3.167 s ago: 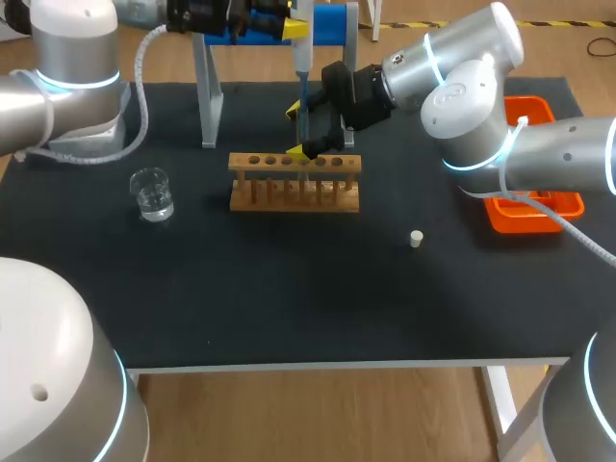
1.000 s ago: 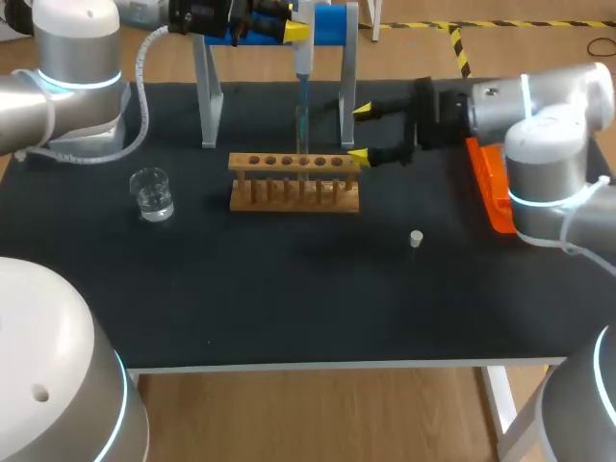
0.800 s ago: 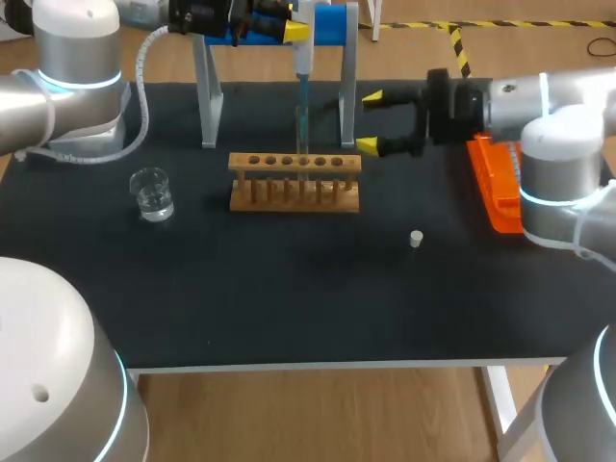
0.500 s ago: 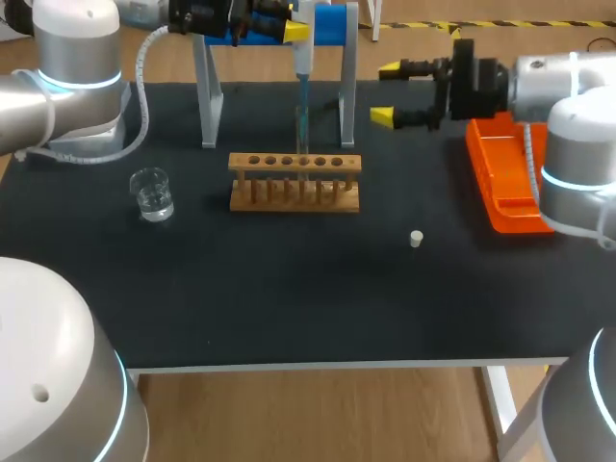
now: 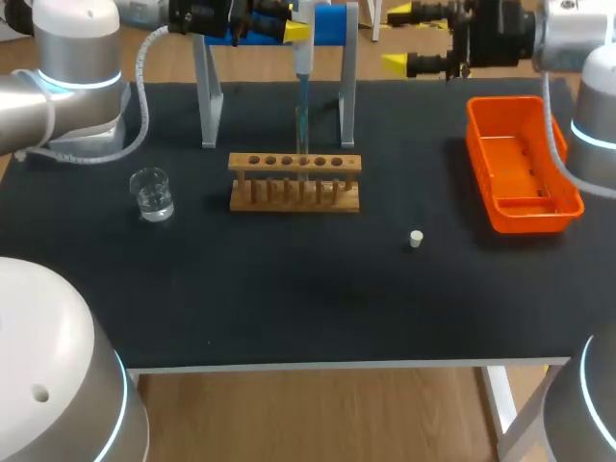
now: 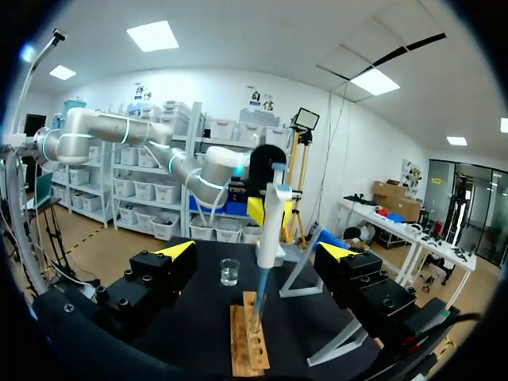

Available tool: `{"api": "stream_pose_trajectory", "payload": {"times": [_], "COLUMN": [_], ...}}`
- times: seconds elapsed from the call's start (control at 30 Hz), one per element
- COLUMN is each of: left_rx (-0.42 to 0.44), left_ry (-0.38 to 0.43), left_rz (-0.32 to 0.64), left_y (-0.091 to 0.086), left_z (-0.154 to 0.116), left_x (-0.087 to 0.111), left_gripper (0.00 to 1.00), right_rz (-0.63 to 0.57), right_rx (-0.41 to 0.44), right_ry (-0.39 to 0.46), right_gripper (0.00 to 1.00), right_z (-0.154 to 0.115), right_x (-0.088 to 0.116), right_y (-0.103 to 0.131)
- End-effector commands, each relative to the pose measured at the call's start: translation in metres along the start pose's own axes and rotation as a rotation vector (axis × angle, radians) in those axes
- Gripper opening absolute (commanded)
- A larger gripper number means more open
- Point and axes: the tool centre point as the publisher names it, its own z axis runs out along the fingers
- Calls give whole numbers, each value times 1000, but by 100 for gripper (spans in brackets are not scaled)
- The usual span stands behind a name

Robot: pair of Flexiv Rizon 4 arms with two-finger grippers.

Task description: Invert the test tube, pick up the pipette, mount the tip to pipette, aspirate from beaker and dispense into the tube, eject the tip, return the pipette, and cap with the stopper.

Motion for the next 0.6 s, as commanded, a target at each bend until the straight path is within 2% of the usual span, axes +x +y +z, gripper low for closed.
{"api": "stream_pose_trajectory", "payload": {"times": [0.03, 0.2, 0.27, 0.3, 0.33, 0.5, 0.6], "left_rx": [-2, -2, -2, -2, -2, -2, -2], "left_ry": [1, 1, 1, 1, 1, 1, 1], "left_rz": [0, 0, 0, 0, 0, 0, 0], "left_y": [-1, -1, -1, -1, -1, -1, -1], "left_z": [0, 0, 0, 0, 0, 0, 0], "left_x": [-1, -1, -1, -1, -1, -1, -1], "left_gripper": [0, 0, 0, 0, 0, 0, 0], "right_rz": [-3, -17, -18, -20, -23, -13, 8], "right_rx": [11, 9, 7, 6, 2, -10, -27], "right_ry": [8, -1, -4, -4, -3, 2, 12], "right_gripper": [100, 100, 88, 71, 49, 2, 0], "right_z": [6, 11, 13, 14, 15, 21, 29], "right_x": [-4, -10, -12, -13, -14, -17, -22], "right_y": [22, 43, 49, 52, 53, 59, 63]}}
